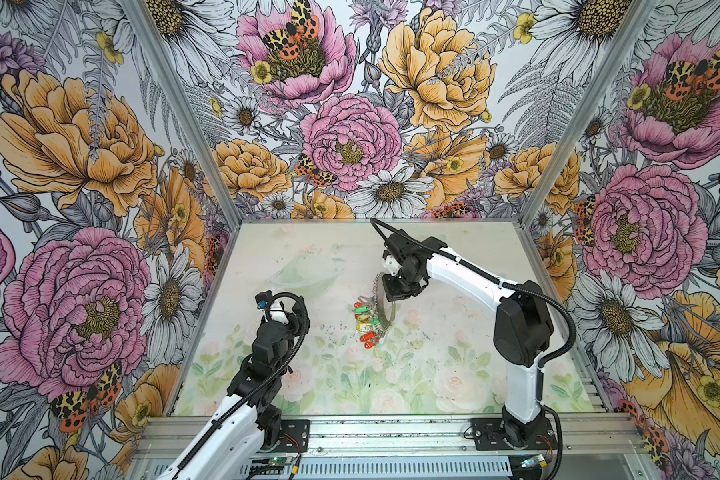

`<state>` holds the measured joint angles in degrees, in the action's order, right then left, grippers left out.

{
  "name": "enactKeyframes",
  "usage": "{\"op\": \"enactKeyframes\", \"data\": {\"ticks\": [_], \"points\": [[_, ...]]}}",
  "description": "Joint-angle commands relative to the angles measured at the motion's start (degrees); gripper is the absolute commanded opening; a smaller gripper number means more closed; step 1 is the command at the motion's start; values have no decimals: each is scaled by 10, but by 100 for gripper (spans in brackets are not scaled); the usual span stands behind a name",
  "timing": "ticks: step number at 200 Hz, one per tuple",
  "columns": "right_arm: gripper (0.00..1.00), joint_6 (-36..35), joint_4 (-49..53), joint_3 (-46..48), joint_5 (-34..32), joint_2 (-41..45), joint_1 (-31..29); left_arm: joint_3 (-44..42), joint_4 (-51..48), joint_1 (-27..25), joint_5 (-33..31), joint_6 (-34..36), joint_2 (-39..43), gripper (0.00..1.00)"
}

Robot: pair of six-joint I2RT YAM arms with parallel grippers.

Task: Put the keys on the keyring

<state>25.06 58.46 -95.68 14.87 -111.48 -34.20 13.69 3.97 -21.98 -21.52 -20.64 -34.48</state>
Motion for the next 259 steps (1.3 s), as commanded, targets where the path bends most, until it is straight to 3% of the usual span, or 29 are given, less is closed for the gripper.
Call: {"op": "enactKeyframes", "data": {"ticks": [1, 36, 50, 77, 120, 128, 136, 150, 174, 191, 213, 232, 259], "points": [[0, 16, -58, 54, 5, 47, 27, 9, 26, 9, 28, -6, -17, 62], [9, 2, -77, 148, -51, 113, 78, 23, 16, 11, 17, -18, -41, 65], [18, -7, -76, 180, -76, 138, 97, 30, 8, 11, 8, -22, -46, 67], [45, -17, -76, 233, -105, 183, 131, 39, -3, 11, -2, -31, -55, 74], [47, -40, -77, 273, -185, 265, 155, 58, -22, 11, -29, -34, -63, 82], [47, -50, -80, 276, -206, 281, 155, 64, -18, 11, -39, -31, -71, 86], [48, -59, -82, 276, -236, 301, 158, 70, -11, 12, -51, -27, -83, 98], [48, -82, -107, 281, -278, 338, 161, 84, -2, 12, -81, -21, -109, 99], [55, -115, -206, 326, -346, 415, 168, 95, 39, 11, -137, 6, -146, 99], [62, -165, -346, 416, -365, 473, 176, 87, 101, 11, -152, 59, -168, 99], [79, -195, -522, 546, -400, 517, 184, 62, 218, 11, -187, 114, -216, 99], [82, -208, -632, 623, -416, 504, 202, 68, 278, 15, -228, 162, -261, 99], [83, -237, -753, 676, -425, 422, 227, 62, 420, 20, -230, 330, -357, 99]]}}
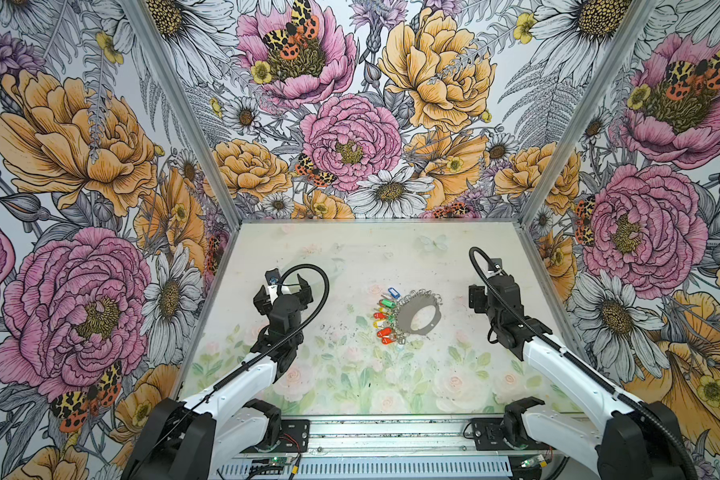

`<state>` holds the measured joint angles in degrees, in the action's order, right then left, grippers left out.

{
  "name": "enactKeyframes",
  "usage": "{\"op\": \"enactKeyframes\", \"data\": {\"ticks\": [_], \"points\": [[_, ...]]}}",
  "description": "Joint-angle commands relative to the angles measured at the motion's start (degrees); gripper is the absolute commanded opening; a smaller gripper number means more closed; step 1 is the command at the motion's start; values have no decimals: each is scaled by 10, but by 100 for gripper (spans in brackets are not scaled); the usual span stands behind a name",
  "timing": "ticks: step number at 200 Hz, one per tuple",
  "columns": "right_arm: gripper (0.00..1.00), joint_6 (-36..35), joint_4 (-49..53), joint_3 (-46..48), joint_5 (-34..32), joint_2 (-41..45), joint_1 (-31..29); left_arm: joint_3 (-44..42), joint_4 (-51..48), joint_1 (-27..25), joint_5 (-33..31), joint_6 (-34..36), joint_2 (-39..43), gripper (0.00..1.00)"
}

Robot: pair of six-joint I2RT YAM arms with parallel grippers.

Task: Put the keys on the keyring

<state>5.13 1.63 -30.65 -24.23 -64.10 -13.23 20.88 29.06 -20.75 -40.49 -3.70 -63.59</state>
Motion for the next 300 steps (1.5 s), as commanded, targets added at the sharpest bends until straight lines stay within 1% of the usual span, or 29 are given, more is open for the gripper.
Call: {"op": "enactKeyframes", "data": {"ticks": [1, 11, 22, 35, 44, 52, 57, 63, 76, 85, 113, 126, 134, 142, 149, 159, 168, 173, 175, 177, 188, 200, 204, 212, 218, 226, 238, 247, 300], "points": [[83, -38, -187, 26, -34, -55, 19, -11, 175, 7, -41, 165, -72, 99], [84, -29, -206, 26, -24, -88, 30, -7, 225, 11, -43, 207, -124, 99], [84, -28, -243, 31, -10, -120, 40, -6, 267, 16, -45, 224, -181, 99], [83, -48, -286, 34, 8, -145, 45, -15, 330, 18, -45, 239, -233, 99], [84, -75, -337, 45, 29, -155, 47, -21, 379, 10, -56, 271, -259, 99], [84, -87, -385, 57, 53, -161, 52, -25, 407, 8, -40, 290, -272, 99], [84, -88, -403, 61, 67, -165, 58, -22, 397, 6, -44, 289, -271, 99], [84, -79, -380, 52, 86, -165, 66, -20, 379, 6, -28, 289, -265, 99], [82, -74, -381, 44, 142, -174, 77, -24, 323, 9, 43, 285, -239, 99], [83, -82, -434, 62, 187, -187, 82, -30, 290, 12, 81, 282, -216, 99], [83, -57, -478, 93, 207, -179, 104, -38, 264, 28, 109, 246, -182, 99], [83, -49, -501, 101, 220, -187, 117, -36, 240, 35, 157, 218, -165, 99], [83, -43, -524, 108, 229, -199, 124, -45, 265, 50, 226, 194, -163, 99], [83, -48, -571, 120, 239, -226, 125, -35, 242, 48, 212, 194, -167, 99], [83, -48, -622, 128, 238, -248, 125, -30, 246, 53, 212, 191, -176, 99], [84, -38, -557, 116, 230, -228, 129, -29, 272, 68, 218, 180, -196, 99], [84, -34, -566, 105, 225, -244, 132, -26, 270, 88, 214, 155, -198, 99], [88, -29, -541, 96, 214, -237, 132, -25, 257, 104, 227, 139, -191, 99], [97, -26, -524, 93, 209, -234, 132, -25, 253, 109, 233, 132, -189, 99], [99, -23, -516, 89, 201, -235, 133, -26, 252, 115, 237, 125, -187, 99], [99, -6, -513, 80, 185, -242, 139, -37, 285, 156, 270, 85, -204, 99], [100, 0, -525, 84, 170, -241, 142, -42, 378, 195, 329, 60, -273, 99], [99, 1, -524, 85, 167, -241, 142, -41, 368, 200, 341, 55, -271, 99], [100, 4, -517, 85, 162, -237, 141, -23, 273, 206, 348, 50, -236, 99], [100, 2, -528, 87, 158, -241, 140, -6, 244, 205, 342, 51, -236, 99], [99, 5, -522, 87, 155, -238, 140, 8, 255, 202, 339, 53, -256, 99], [99, 3, -528, 88, 155, -240, 139, 11, 225, 210, 333, 39, -245, 99], [100, 4, -522, 87, 154, -238, 139, 4, 257, 212, 332, 37, -254, 99], [100, 1, -524, 87, 157, -240, 140, 3, 254, 212, 315, 29, -251, 99]]}}
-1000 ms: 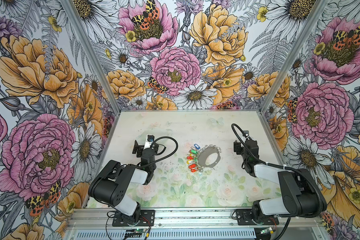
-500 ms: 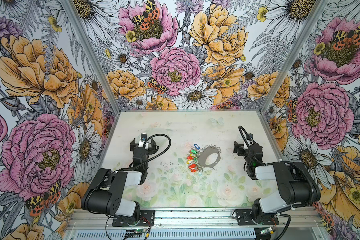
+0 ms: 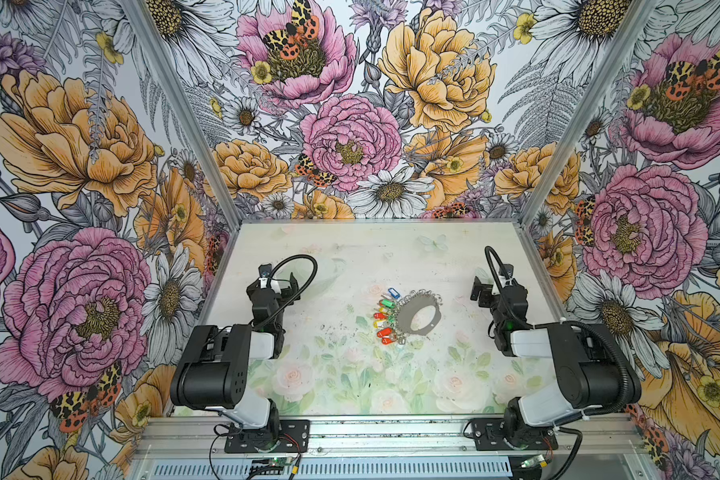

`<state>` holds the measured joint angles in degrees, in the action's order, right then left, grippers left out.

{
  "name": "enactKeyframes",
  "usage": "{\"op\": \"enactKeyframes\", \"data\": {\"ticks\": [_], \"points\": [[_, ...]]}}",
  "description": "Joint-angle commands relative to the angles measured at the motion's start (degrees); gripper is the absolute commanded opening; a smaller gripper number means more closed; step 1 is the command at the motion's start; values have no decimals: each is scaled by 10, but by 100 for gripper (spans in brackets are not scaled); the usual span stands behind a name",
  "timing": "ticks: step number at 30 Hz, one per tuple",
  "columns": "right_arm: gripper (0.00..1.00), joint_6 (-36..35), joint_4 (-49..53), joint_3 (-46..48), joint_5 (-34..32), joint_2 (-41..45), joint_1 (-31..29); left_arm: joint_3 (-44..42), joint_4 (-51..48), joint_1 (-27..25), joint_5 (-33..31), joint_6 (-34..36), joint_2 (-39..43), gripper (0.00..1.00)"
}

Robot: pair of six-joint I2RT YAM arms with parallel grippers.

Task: Put the keys on the keyring

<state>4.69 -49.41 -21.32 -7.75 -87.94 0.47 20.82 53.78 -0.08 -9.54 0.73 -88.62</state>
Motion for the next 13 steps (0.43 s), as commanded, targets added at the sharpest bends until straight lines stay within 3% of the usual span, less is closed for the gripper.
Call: {"op": "enactKeyframes", "data": {"ticks": [1, 13], "points": [[100, 6, -14, -7, -8, -1, 3, 3, 8, 5, 6, -15, -1, 99], [100, 8, -11, -9, -7, -1, 2, 4, 5, 2, 3, -13, -1, 99]]}}
